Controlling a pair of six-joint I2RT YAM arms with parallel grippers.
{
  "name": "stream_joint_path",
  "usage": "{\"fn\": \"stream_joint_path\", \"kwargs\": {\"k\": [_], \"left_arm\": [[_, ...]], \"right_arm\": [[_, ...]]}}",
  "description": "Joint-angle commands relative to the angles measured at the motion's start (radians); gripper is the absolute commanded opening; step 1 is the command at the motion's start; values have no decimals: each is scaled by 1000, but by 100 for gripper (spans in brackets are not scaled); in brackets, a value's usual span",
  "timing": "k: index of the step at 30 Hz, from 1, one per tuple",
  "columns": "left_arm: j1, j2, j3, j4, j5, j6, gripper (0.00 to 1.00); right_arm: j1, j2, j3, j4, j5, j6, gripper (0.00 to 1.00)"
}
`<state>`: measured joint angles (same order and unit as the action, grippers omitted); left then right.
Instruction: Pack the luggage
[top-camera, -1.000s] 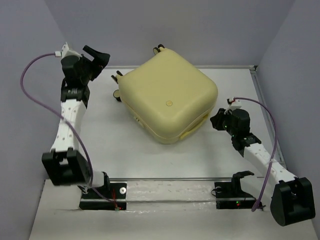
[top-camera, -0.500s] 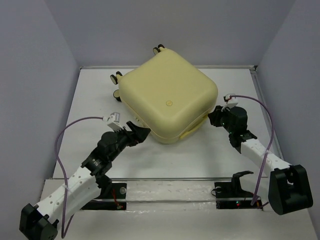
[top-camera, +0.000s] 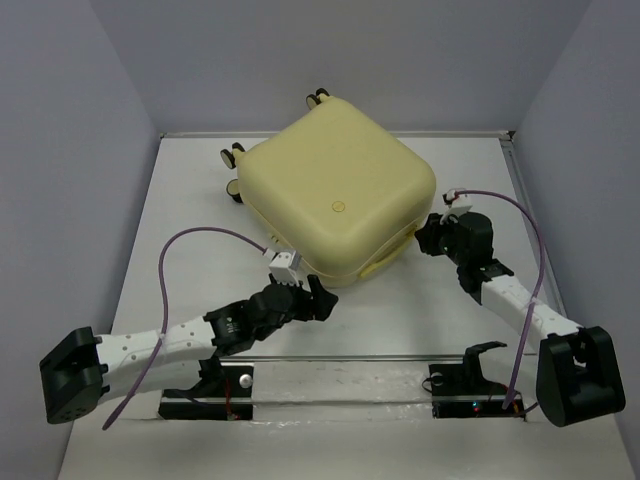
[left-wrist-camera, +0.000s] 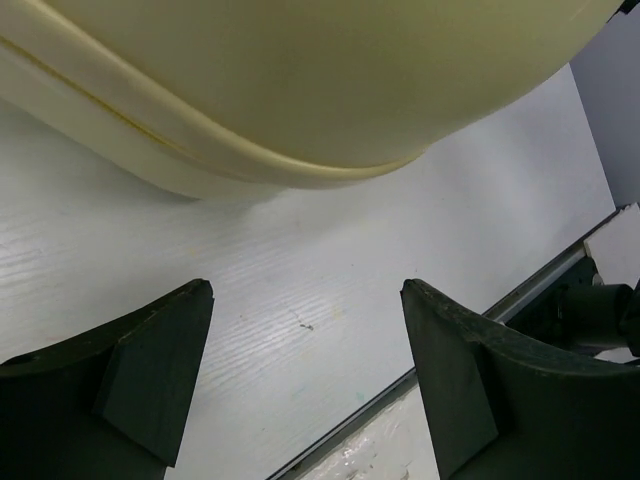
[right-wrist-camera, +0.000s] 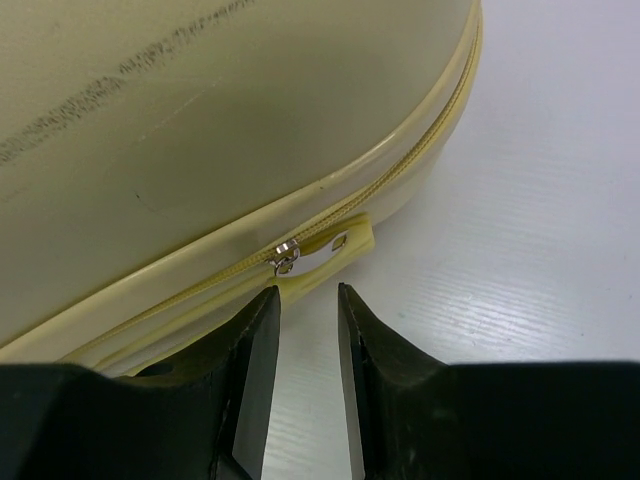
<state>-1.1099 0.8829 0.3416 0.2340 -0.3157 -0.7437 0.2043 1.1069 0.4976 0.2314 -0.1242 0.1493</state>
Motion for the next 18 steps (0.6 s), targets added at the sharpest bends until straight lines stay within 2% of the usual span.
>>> {"fn": "stream_joint_path", "kwargs": {"k": [1, 8, 15, 18], "left_arm": [[-25, 30, 63, 102, -123, 61, 87], [-27, 82, 51, 154, -108, 67, 87], [-25, 70, 43, 153, -128, 81, 87], [-27, 70, 42, 151, -138, 86, 87]], "right_arm": [[0, 16, 73, -53, -49, -33, 36], [0, 105, 122, -52, -35, -71, 40], [9, 116, 102, 74, -25, -97, 40], [9, 93, 73, 138, -25, -103, 38]]}}
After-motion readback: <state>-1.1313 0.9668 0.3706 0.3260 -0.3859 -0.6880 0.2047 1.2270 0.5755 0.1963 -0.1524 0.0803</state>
